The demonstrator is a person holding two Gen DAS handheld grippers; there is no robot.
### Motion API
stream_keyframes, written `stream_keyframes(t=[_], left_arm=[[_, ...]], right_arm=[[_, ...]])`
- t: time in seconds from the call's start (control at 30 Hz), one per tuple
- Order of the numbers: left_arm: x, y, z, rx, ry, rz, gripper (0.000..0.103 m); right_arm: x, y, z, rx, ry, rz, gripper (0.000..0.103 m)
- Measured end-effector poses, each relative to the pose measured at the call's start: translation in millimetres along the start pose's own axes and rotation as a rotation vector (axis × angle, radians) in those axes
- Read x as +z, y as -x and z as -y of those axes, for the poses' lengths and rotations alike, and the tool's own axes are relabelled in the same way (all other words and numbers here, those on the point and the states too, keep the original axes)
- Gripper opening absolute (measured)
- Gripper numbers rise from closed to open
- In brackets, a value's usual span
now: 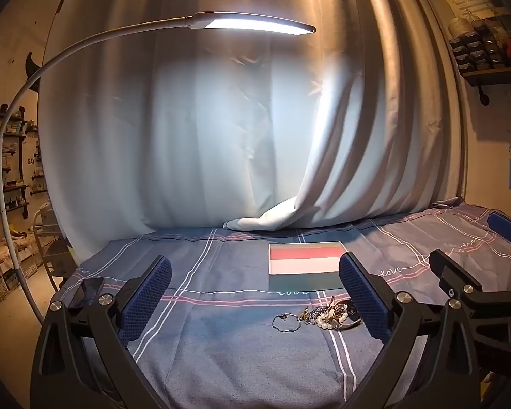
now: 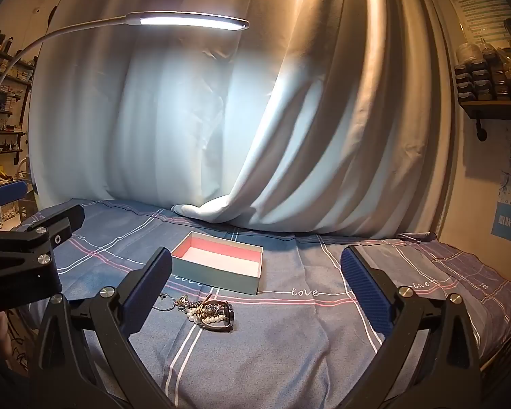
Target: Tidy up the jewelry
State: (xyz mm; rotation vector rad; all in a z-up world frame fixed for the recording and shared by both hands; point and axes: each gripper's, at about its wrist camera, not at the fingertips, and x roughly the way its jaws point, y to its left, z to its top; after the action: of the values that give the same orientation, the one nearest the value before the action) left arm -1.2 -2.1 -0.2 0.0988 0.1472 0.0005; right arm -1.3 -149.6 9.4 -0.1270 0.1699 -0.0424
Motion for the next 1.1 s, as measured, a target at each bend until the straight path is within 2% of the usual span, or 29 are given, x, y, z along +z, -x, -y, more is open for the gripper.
stream_keyframes(t=[0.57,0.63,1.1], left_arm=[[6.7,-10.6,21.8,-0.008,0.007,-0.02,0.097],[0.7,-1.5,-1.0,-0.005,0.014,-0.013,0.097],[-2.5,1.8,-3.4,-0.002,0.016,-0.012,0.097]], right_arm=[[-1.2,1.6,-1.0,0.002,-0.005,0.011,0.098],[-0.3,1.0,-0.1,0.002,-0.005,0.011,0.098],[0.5,2.4,-0.6,0.003,-0.002,0.016,0.098]])
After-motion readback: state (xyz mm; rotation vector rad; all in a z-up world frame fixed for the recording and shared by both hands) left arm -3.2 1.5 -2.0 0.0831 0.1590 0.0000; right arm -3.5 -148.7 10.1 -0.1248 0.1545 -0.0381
